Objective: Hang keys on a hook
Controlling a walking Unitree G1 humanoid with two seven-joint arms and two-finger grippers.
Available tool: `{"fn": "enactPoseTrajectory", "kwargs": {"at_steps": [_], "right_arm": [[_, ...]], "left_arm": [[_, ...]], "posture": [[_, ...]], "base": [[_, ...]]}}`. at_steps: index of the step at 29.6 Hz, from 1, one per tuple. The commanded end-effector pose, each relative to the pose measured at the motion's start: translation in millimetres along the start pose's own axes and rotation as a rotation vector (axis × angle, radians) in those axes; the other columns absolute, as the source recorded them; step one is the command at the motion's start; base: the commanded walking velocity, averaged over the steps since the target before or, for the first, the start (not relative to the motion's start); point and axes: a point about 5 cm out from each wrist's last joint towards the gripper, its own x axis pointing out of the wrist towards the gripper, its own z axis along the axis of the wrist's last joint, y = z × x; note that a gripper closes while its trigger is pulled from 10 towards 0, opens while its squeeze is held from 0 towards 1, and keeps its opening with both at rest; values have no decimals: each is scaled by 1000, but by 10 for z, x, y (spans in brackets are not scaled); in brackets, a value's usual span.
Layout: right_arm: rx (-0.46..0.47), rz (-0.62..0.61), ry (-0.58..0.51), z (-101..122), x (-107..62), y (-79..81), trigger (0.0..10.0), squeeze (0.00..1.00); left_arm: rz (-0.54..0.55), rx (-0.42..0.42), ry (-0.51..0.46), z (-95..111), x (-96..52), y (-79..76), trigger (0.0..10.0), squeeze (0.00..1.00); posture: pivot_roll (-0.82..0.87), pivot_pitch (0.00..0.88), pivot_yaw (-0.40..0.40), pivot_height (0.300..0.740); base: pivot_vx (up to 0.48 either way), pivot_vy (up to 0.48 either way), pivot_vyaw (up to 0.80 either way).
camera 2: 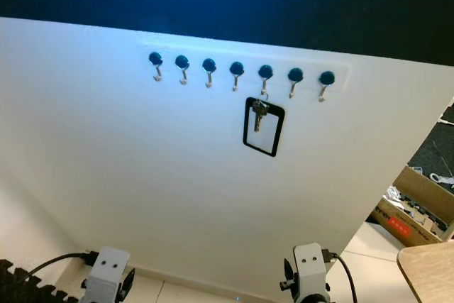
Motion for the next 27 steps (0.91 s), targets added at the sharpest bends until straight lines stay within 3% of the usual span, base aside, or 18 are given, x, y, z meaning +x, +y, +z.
{"fn": "enactPoseTrajectory", "kwargs": {"at_steps": [1,27], "right_arm": [[-5,-3,17,-65,-49,-9,10000,0],[-7,-4,20,-71,-52,-4,10000,0]], "left_arm": [[-6,6,15,-43,-34,-3,10000,0],[-7,8,17,-52,-36,0,10000,0]], "posture": [[130,113,-19,740],[130,115,-18,740]], "base": [[-386,0,0],[-395,0,0]]}}
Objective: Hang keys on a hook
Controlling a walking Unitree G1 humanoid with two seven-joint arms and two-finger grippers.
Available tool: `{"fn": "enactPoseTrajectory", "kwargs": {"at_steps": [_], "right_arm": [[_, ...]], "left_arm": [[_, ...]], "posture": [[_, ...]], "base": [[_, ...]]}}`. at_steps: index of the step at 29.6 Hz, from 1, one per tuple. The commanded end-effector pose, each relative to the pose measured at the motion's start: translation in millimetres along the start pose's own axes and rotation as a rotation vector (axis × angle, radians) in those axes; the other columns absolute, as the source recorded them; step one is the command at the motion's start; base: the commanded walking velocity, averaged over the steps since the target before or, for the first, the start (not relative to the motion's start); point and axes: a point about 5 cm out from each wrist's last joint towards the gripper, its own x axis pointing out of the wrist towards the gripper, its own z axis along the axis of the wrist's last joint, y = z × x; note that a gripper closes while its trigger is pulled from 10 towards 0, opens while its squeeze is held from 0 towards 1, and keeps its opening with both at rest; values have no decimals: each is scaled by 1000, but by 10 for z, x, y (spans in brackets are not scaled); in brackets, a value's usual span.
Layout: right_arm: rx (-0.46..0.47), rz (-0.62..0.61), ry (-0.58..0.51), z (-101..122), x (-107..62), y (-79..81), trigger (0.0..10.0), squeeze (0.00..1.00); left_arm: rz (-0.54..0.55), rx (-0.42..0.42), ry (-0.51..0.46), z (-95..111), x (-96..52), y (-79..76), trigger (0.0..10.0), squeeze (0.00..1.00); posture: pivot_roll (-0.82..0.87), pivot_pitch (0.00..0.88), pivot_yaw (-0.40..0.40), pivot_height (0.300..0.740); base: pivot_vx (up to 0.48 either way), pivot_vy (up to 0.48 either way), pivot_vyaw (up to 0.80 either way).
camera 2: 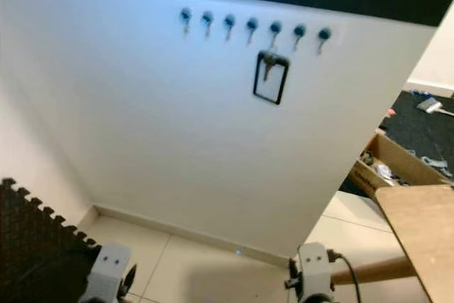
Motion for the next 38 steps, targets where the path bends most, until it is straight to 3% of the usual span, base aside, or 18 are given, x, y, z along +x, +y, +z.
{"fn": "enactPoseTrajectory", "kwargs": {"at_steps": [1,31,38], "right_arm": [[-10,-6,11,-40,-32,-36,10000,0],[-20,-3,14,-38,-23,-56,10000,0],[-22,-3,13,-31,-16,-60,10000,0]], "left_arm": [[-8,8,23,-65,-37,-2,10000,0],[-9,6,24,-71,-31,-27,10000,0],[-9,7,17,-59,-23,-26,10000,0]], "posture": [[130,115,-18,740],[129,108,-25,740],[129,102,-24,740]], "base": [[-394,0,0],[-393,0,0],[-47,0,0]]}}
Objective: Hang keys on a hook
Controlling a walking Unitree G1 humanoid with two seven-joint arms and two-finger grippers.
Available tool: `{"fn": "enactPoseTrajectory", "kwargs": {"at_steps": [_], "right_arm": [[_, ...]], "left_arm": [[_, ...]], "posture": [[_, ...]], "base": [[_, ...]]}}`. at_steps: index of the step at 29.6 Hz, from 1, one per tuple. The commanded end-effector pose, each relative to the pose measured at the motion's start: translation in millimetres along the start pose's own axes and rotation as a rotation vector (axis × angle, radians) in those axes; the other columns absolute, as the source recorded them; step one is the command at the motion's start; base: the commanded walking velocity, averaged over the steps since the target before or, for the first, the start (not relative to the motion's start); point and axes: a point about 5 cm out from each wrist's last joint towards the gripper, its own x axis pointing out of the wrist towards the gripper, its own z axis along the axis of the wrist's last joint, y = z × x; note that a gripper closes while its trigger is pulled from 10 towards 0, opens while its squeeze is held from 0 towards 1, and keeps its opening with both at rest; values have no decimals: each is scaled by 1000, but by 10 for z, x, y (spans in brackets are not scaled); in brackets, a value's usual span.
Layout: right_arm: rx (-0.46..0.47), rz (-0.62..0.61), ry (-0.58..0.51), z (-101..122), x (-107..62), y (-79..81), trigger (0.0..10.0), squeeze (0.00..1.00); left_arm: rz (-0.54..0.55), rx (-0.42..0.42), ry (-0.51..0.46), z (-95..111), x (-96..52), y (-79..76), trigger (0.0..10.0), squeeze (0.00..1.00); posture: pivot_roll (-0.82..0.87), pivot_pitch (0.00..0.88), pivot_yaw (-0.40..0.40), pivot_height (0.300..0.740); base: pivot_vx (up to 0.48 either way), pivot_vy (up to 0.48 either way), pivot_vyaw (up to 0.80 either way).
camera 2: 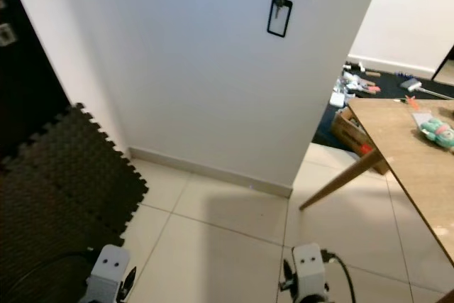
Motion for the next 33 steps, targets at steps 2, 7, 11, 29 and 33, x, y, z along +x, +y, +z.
{"fn": "enactPoseTrajectory", "kwargs": {"at_steps": [2,7,11,29,33], "right_arm": [[-8,-13,25,-65,-43,-58,10000,0],[-7,-12,26,-64,-42,-56,10000,0],[-6,-12,27,-68,-44,-50,10000,0],[17,-14,33,-79,-46,-40,10000,0],[19,-13,34,-83,-49,-35,10000,0]], "left_arm": [[-6,2,6,-31,-17,-11,10000,0],[-7,3,4,-27,-16,-12,10000,0],[-9,4,4,-29,-20,-11,10000,0],[-9,8,8,-34,-31,-8,10000,0],[-10,9,9,-37,-34,-7,10000,0]], "posture": [[129,102,-24,740],[129,102,-24,740],[130,105,-23,740],[132,113,-22,740],[133,115,-20,740]], "base": [[0,0,0],[0,0,0],[0,0,0],[0,0,-278],[0,0,-764]]}}
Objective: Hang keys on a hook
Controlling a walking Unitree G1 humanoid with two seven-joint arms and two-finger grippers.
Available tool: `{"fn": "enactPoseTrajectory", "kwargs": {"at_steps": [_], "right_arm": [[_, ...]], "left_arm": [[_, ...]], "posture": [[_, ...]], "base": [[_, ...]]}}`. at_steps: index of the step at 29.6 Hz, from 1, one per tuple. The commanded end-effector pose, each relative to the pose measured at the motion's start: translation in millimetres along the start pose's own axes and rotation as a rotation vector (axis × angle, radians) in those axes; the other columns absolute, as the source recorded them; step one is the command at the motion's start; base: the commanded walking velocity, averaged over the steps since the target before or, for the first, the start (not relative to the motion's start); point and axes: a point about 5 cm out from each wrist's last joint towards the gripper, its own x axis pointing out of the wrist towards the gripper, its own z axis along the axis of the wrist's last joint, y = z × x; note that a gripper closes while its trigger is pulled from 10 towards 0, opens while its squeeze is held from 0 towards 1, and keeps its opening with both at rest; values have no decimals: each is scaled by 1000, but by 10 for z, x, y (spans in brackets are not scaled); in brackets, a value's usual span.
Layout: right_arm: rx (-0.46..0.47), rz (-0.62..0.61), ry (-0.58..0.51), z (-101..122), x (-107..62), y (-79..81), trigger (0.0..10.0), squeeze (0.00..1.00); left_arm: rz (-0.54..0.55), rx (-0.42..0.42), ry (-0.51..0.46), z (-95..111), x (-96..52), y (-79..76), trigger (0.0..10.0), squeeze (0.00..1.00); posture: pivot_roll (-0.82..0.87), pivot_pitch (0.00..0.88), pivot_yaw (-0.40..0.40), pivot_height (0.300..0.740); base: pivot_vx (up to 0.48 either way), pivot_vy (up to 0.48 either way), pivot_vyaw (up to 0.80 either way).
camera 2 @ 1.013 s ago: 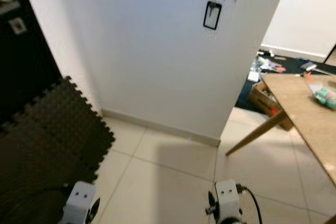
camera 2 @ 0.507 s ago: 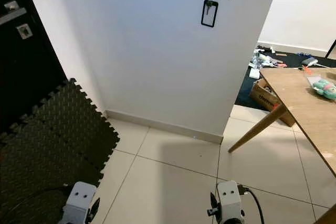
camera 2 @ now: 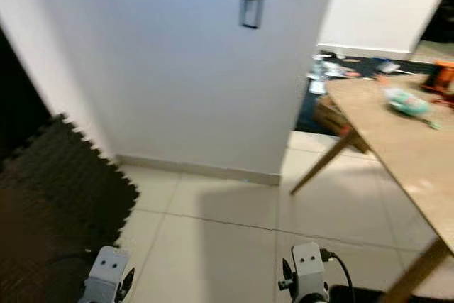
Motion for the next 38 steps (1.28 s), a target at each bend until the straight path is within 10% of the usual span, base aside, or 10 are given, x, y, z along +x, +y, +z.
{"fn": "enactPoseTrajectory", "kwargs": {"at_steps": [1,38], "right_arm": [[7,-7,28,-70,-45,-14,10000,0],[16,-13,38,-88,-53,-14,10000,0]], "left_arm": [[-14,11,13,-39,-30,-18,10000,0],[-18,17,18,-47,-37,-17,10000,0]], "posture": [[133,115,-20,740],[131,119,-16,740]], "base": [[0,0,-763],[0,0,-767]]}}
